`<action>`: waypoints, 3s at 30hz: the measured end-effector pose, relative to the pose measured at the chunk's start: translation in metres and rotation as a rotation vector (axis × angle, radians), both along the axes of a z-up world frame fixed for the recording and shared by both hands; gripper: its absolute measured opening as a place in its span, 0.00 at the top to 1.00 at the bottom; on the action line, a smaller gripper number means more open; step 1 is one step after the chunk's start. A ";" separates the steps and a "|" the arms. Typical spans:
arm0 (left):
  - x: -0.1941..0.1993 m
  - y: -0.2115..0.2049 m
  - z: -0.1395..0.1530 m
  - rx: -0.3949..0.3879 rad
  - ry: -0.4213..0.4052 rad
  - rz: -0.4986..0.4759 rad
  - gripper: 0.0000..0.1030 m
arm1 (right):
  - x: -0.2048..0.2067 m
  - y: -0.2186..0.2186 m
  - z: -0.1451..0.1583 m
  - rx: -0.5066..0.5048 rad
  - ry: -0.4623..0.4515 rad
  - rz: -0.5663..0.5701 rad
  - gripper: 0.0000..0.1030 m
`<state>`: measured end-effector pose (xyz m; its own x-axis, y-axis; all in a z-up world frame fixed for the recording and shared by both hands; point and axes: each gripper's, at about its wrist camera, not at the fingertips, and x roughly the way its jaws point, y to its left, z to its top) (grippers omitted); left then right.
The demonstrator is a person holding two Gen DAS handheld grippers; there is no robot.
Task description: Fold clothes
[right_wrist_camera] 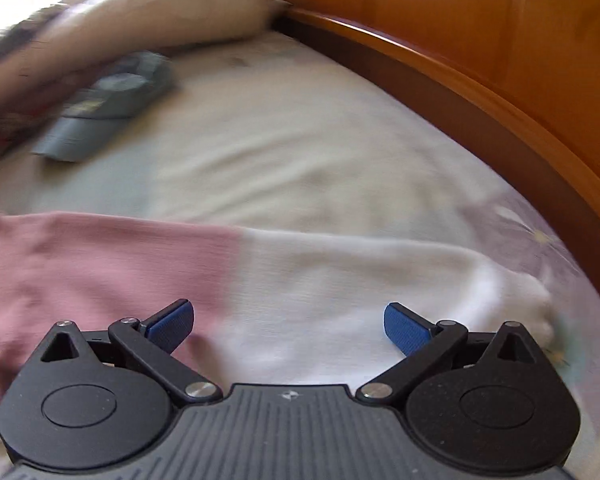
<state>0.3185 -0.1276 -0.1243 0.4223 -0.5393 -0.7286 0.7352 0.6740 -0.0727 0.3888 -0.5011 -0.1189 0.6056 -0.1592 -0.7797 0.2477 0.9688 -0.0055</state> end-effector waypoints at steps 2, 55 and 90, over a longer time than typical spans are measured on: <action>-0.001 0.000 0.000 0.005 -0.001 0.000 0.06 | -0.001 -0.014 -0.007 -0.055 -0.031 -0.015 0.00; 0.002 0.018 0.013 0.086 0.034 0.069 0.05 | -0.029 -0.062 0.026 0.644 -0.139 0.059 0.00; -0.008 0.045 0.018 0.092 0.000 0.075 0.05 | -0.014 0.104 0.007 0.006 -0.039 0.300 0.00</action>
<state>0.3101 -0.0821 -0.1067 0.4591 -0.4369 -0.7735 0.6822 0.7311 -0.0081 0.3744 -0.3974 -0.1121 0.6543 0.0362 -0.7554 -0.0497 0.9988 0.0048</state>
